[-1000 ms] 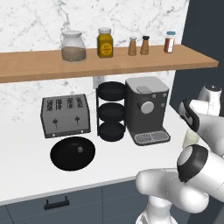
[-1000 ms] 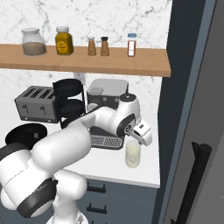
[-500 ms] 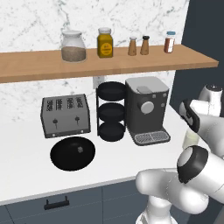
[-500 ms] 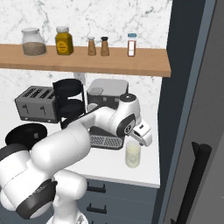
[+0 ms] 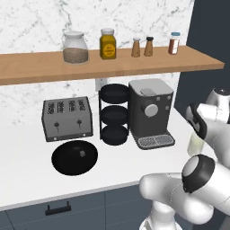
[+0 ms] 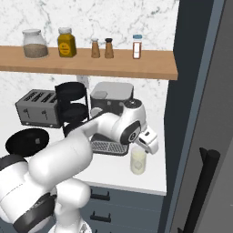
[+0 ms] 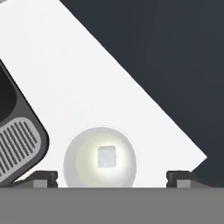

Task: Grab a lemon wedge from the fridge and one ice cube from the ice bowl, and put them in the glass of lemonade.

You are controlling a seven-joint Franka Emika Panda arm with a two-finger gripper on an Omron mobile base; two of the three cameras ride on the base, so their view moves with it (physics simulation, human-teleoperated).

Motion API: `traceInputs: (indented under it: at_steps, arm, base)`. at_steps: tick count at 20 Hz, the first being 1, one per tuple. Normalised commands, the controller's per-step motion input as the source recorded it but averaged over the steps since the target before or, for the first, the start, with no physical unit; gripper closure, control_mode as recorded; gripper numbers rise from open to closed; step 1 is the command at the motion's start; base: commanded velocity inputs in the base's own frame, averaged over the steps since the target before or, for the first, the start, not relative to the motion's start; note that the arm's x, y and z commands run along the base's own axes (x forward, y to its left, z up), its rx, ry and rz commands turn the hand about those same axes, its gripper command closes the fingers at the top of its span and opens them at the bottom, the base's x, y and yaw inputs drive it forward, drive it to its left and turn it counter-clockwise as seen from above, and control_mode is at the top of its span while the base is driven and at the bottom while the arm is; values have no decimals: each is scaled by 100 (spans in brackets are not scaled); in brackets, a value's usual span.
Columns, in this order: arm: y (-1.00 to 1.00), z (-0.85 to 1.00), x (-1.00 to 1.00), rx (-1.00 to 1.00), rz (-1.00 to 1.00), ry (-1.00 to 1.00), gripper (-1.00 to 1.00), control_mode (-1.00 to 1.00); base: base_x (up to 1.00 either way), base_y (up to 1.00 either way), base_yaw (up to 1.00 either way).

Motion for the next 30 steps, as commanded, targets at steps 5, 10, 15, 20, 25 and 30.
traceInputs:
  at_steps: [5, 10, 15, 20, 25, 30]
  arm:
    - [9, 15, -40, 2, 0, -2, -100, -100]
    - [38, 32, -40, 3, 2, -7, -100, -100]
    - [95, 51, -47, -2, 21, 7, -100, -100]
    - [100, 23, -11, -6, 36, 33, -100, -100]
    - [100, 0, -9, -1, 32, 21, -100, -100]
    - [80, -14, -39, 12, 8, -12, -100, -100]
  base:
    - [0, 0, 0]
    - [0, 0, 0]
    - [0, 0, 0]
    - [0, 0, 0]
    - [0, 0, 0]
    - [0, 0, 0]
